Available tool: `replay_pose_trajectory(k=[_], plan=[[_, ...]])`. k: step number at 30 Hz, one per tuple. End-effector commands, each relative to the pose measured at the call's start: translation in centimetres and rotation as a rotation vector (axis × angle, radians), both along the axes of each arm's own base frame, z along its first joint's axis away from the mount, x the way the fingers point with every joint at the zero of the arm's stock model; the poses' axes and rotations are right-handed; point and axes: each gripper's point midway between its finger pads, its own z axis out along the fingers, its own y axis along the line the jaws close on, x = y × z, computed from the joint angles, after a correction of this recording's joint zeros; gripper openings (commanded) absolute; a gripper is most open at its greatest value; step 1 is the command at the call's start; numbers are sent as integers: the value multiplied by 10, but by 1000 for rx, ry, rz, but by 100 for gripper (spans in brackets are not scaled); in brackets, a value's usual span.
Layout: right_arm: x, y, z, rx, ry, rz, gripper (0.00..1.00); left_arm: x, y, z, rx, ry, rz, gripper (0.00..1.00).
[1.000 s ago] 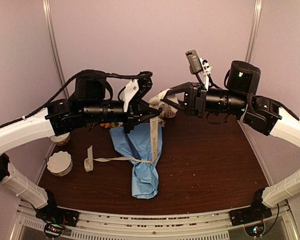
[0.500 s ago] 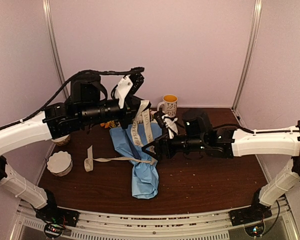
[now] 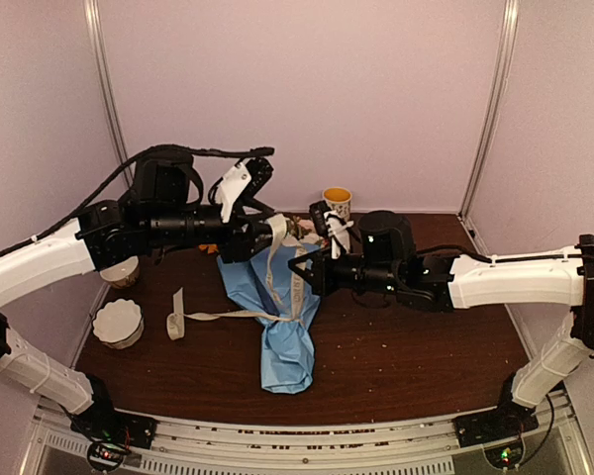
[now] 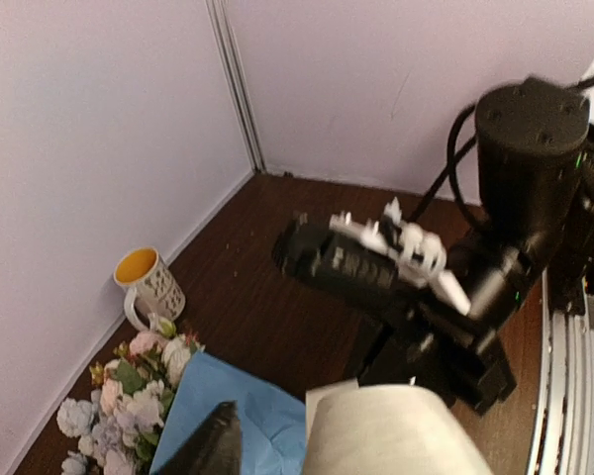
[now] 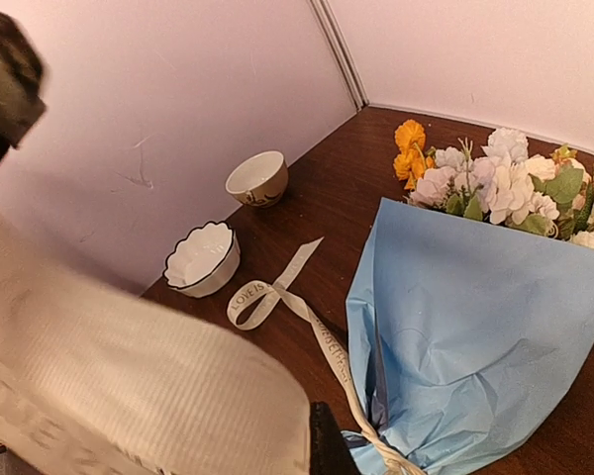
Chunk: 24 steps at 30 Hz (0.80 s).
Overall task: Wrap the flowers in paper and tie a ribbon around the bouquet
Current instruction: Tie the ribbon around the folded bouquet.
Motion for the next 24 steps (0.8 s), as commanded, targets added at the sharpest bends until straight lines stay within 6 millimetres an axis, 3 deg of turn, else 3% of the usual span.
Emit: replay_pose_trajectory(k=[1,3,5,7,10,12,18,21,24], plan=[[12,-10,8,56,8,-36,0,8,44,-101,359,119,122,79],[15,-12,5,67,26,-37,0,33,81,-142,498,164,337,82],[17,-10,1,63,43,-30,0,42,106,-178,580,300,418,76],[18,-8,-3,57,52,-23,0,46,117,-212,634,420,435,73],[18,-6,-6,56,68,-20,0,51,125,-248,703,445,417,78],[18,-6,-7,62,73,-16,0,56,129,-266,720,495,409,79],[16,-2,-8,80,91,5,0,51,112,-307,703,595,318,83],[12,2,-8,89,100,28,0,64,117,-319,737,549,363,89],[10,3,-8,95,108,42,0,73,124,-324,766,516,408,86]])
